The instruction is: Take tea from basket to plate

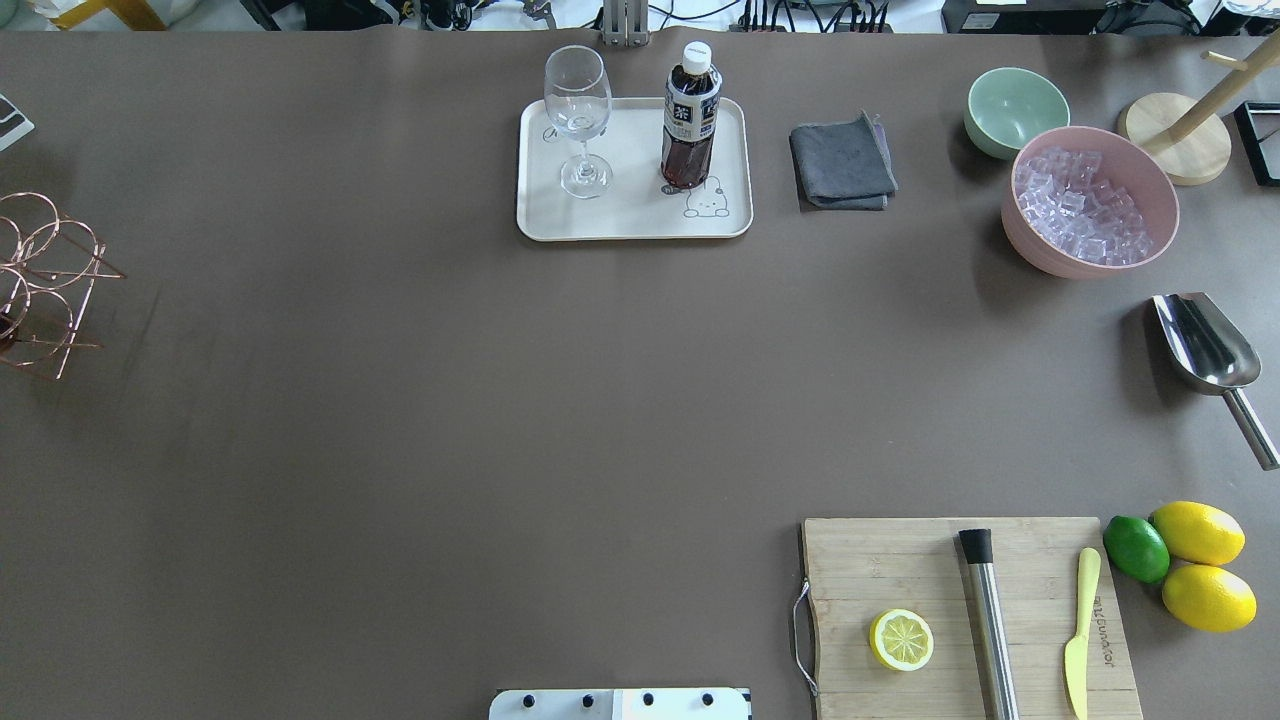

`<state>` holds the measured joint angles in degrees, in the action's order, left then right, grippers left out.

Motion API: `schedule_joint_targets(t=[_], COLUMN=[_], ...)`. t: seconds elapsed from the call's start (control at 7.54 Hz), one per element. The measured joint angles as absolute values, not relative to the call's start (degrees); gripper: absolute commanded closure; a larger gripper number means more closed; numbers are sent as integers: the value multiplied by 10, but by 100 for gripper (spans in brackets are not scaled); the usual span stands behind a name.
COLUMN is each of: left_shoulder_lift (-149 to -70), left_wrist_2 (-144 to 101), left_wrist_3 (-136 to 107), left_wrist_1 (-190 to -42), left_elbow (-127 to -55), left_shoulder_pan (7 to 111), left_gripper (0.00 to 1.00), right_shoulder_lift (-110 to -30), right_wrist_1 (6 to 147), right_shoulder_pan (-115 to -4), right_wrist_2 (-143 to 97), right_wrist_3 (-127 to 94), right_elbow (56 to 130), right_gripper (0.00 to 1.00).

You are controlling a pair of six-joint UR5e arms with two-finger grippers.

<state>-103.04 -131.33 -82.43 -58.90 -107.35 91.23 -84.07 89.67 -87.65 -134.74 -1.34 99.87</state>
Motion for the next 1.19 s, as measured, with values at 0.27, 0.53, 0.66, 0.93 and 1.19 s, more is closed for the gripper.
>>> schedule_joint_targets(t=[0.27,0.53,0.66,0.93,1.19], left_shoulder_lift=[-1028,-1028,-1029,-1028,-1027], left_wrist_2=[-1313,-1312,-1312,-1312,-1310], left_wrist_3=[-824,-826,-827,-828,-830], left_wrist_1=[-614,-643,-652,-668,-679], left_elbow=[-1053,-1026,-1018,-1007,-998], left_shoulder_pan=[913,912,911,909,909], left_gripper=[100,100,100,100,100], right_shoulder_lift=[-865,-877,-879,-881,-885], right_wrist_1=[914,919,919,917,914], right_shoulder_pan=[-891,-893,-892,-892,-891], right_wrist_2=[-1348,-1341,-1329,-1318,-1320], right_wrist_3=[-3,2,2,0,-4], right_elbow=[967,946,937,929,922], right_gripper=[0,0,0,0,0])
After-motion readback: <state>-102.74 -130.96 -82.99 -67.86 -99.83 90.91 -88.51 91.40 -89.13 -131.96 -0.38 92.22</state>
